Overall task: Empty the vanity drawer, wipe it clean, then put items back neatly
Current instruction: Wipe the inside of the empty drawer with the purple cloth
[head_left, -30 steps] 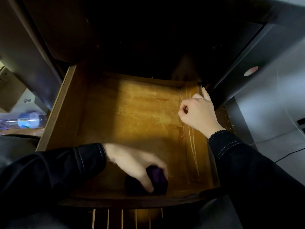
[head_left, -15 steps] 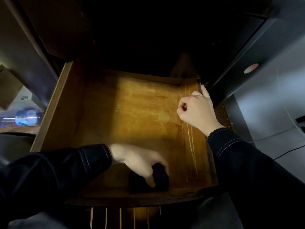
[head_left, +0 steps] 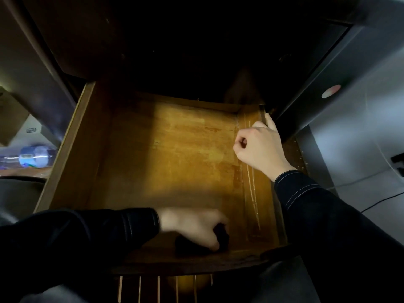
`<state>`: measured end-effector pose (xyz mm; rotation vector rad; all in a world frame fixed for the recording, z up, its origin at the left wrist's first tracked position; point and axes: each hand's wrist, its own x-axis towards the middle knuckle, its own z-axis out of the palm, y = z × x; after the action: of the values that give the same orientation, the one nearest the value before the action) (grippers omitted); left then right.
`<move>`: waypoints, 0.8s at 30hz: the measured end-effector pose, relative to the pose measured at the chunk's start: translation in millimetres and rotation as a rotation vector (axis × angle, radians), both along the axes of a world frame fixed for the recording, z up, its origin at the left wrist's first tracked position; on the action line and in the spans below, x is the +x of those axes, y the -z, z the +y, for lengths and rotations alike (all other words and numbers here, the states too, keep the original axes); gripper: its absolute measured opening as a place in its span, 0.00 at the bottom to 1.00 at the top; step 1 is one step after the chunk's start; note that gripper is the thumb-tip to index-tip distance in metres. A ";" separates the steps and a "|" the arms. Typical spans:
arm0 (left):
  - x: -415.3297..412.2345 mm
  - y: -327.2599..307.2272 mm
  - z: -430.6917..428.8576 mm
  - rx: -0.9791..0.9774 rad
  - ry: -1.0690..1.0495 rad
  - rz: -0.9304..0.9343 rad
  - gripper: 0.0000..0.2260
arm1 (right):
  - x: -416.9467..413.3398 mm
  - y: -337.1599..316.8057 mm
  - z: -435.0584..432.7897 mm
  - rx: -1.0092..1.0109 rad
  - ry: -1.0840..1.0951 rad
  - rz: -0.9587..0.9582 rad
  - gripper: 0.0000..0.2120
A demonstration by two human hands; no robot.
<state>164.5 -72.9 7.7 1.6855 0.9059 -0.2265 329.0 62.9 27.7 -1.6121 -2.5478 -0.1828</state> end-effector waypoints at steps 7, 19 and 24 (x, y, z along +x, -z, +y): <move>-1.7 -4.2 2.8 -0.113 -0.106 -0.221 0.13 | 0.0 -0.9 1.1 -0.009 0.005 -0.004 0.10; 2.8 -0.9 -4.1 -0.003 -0.045 -0.186 0.12 | -0.3 -2.5 -0.2 -0.014 0.005 0.010 0.10; -4.1 -12.6 -1.3 -0.066 -0.095 -0.400 0.15 | -0.7 -1.9 0.2 -0.013 0.009 0.002 0.10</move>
<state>160.3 -74.2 20.4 1.5480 0.6668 0.1409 328.3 63.2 29.5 -1.6273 -2.5460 -0.1660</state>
